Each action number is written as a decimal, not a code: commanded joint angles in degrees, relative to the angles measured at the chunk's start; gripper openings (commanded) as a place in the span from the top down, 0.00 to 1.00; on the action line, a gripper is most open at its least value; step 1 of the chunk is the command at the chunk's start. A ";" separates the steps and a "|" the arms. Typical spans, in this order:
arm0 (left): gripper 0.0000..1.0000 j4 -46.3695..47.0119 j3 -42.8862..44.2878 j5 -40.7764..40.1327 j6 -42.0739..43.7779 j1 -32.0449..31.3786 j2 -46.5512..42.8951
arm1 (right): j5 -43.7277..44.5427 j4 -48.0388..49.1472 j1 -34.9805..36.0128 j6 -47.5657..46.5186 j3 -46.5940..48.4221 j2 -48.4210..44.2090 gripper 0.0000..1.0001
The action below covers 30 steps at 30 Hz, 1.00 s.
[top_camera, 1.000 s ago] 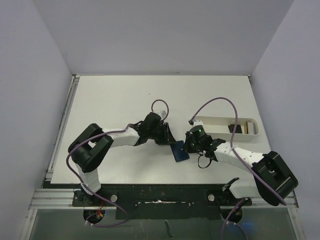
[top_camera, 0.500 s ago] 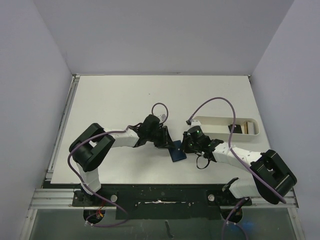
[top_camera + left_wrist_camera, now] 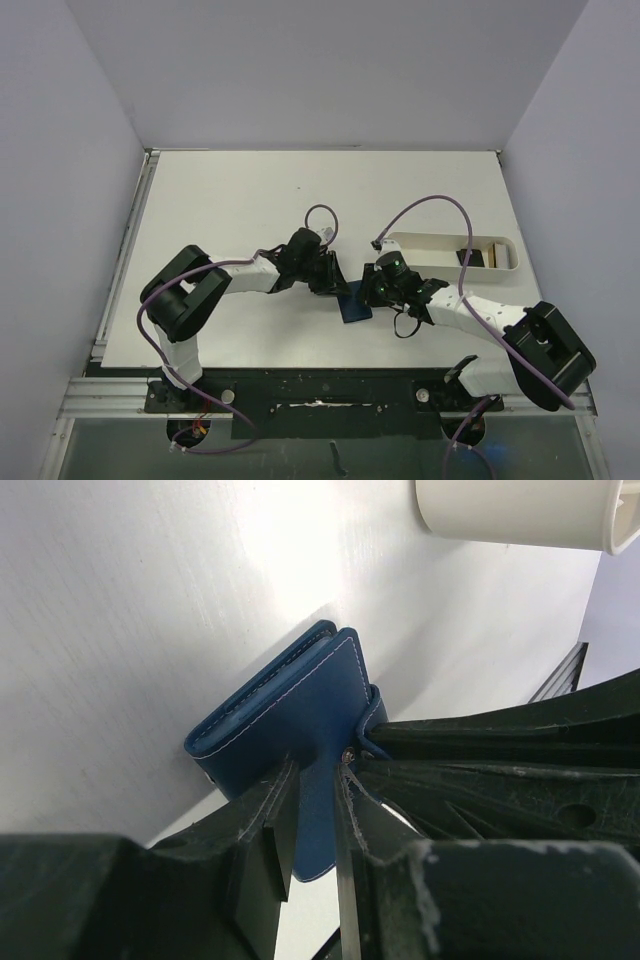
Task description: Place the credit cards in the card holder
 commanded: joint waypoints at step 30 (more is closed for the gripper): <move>0.80 -1.90 0.49 -3.60 1.67 -0.29 1.32 | 1.69 0.85 0.33 3.74 -2.30 -6.71 0.66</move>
